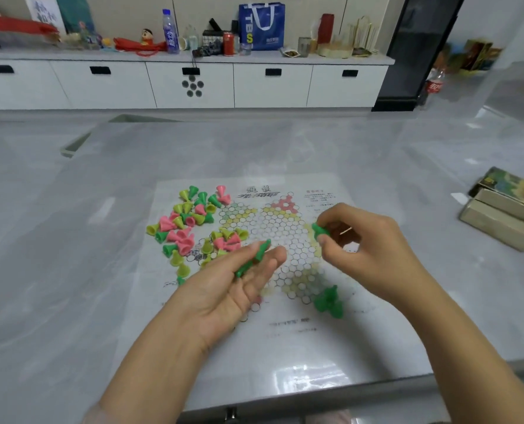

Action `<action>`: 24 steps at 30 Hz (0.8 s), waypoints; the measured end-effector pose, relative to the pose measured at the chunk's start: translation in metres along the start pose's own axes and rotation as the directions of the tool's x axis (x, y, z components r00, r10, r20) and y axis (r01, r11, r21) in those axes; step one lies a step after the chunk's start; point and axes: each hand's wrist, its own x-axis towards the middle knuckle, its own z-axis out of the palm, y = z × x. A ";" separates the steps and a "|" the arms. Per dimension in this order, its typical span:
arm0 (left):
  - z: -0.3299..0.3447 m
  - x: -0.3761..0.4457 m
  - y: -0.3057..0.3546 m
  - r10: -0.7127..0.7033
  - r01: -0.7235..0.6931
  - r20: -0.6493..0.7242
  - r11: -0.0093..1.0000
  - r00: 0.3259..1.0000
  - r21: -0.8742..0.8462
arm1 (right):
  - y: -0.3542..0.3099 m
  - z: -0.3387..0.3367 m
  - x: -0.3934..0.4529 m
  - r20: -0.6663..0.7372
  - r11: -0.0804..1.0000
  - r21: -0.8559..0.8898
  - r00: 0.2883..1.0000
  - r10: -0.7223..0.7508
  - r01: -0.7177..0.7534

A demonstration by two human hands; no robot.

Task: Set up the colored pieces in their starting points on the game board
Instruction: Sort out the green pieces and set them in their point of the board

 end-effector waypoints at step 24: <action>-0.005 0.004 0.005 0.056 -0.033 -0.119 0.982 0.991 0.186 | 0.072 0.005 -0.023 0.224 0.986 -0.075 0.962 0.159 -0.146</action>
